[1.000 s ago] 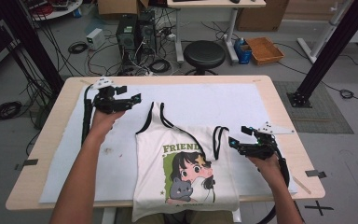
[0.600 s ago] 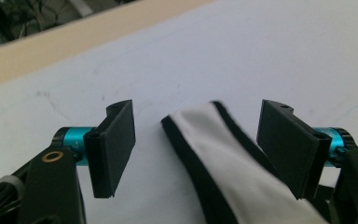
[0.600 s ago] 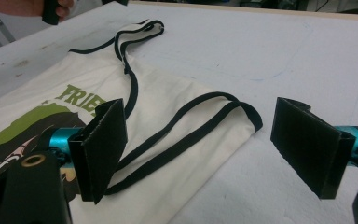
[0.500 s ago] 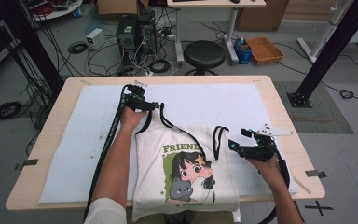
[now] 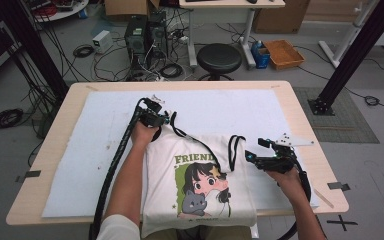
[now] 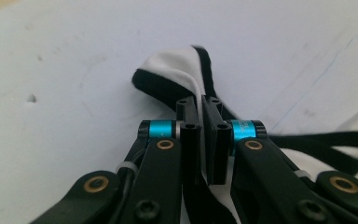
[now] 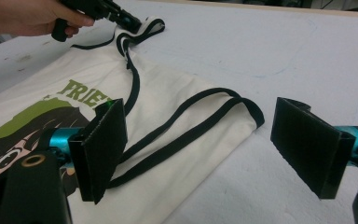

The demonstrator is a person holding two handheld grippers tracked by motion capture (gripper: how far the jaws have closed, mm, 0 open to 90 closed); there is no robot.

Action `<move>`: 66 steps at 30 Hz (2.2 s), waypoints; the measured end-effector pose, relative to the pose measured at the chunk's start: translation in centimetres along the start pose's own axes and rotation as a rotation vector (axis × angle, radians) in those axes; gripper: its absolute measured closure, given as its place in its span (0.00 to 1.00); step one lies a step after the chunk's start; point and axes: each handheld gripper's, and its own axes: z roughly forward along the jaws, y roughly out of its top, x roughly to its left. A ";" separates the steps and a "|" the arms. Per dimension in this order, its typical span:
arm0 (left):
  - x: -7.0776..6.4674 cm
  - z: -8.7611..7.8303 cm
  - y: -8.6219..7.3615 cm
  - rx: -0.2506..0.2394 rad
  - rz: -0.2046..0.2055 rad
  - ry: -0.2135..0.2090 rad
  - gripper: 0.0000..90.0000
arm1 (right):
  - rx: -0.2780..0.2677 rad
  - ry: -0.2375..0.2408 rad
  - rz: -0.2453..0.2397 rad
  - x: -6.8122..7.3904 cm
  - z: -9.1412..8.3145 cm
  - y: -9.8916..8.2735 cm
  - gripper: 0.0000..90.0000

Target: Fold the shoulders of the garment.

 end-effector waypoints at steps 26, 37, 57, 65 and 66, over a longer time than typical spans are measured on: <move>-4.0 -10.2 -8.5 -0.448 -0.080 -0.419 0.63 | 0.017 0.065 -0.005 2.3 0.7 0.1 0.20; -4.8 -9.6 -5.7 -0.259 0.000 -0.291 0.40 | 0.090 0.077 -0.049 2.9 1.6 0.1 0.27; -7.0 -9.8 -6.9 -0.280 0.095 -0.431 0.94 | 0.106 0.101 -0.058 3.1 1.6 -0.1 0.27; -7.4 -12.5 -9.5 -0.308 0.034 -0.495 0.52 | 0.138 0.150 -0.108 3.9 1.6 0.1 0.42; -7.2 -13.0 -9.9 -0.331 0.018 -0.459 0.52 | 0.152 0.173 -0.131 4.3 1.8 0.1 0.47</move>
